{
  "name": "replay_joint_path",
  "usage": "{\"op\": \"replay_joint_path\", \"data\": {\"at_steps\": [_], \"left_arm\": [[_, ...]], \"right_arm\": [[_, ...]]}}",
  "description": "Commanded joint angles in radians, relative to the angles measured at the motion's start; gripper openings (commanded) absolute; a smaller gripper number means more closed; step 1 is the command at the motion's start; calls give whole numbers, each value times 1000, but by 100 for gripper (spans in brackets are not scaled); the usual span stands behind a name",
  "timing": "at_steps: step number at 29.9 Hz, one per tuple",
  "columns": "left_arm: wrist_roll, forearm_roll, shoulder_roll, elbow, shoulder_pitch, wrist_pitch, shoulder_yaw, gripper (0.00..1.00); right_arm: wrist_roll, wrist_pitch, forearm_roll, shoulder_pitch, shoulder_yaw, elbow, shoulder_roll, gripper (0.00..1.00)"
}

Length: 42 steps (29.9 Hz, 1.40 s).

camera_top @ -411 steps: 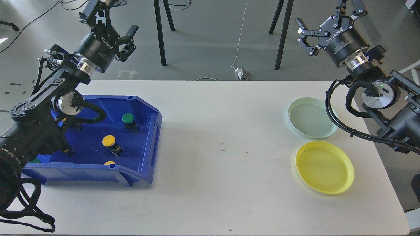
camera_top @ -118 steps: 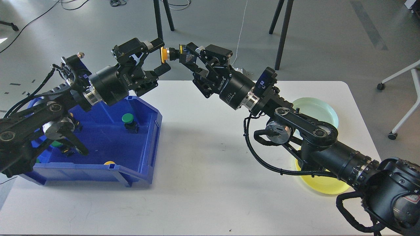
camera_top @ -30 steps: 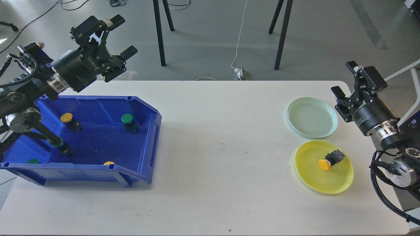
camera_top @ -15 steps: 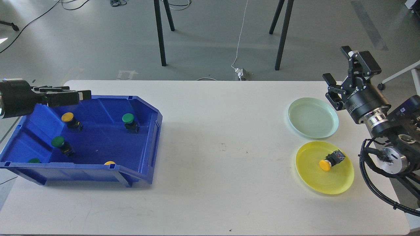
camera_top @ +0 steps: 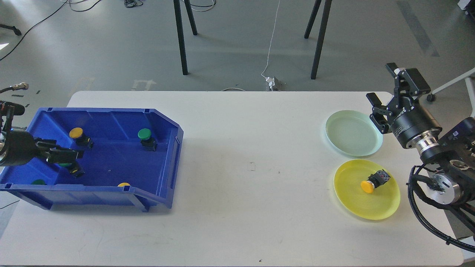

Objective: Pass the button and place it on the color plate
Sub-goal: 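Lower the left gripper into the bin and grasp a green-capped button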

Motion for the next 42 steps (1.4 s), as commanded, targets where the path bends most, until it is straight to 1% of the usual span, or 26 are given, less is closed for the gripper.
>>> {"op": "replay_joint_path", "data": {"at_steps": [1, 5, 11, 15, 27, 42], "left_arm": [[0, 3, -46, 74, 1, 0, 0, 98], [0, 3, -93, 133, 4, 0, 2, 98], [0, 3, -119, 180, -2, 0, 52, 98], [0, 3, -138, 217, -3, 0, 60, 98], [0, 0, -169, 237, -3, 0, 60, 97], [0, -1, -169, 251, -6, 0, 60, 97]], "right_arm": [[0, 0, 0, -7, 0, 0, 0, 96], [2, 1, 0, -15, -1, 3, 0, 96], [3, 8, 0, -30, 0, 3, 0, 96], [5, 9, 0, -42, 0, 5, 0, 97], [9, 9, 0, -52, 0, 8, 0, 97], [20, 24, -1, -75, 0, 13, -2, 97]]}}
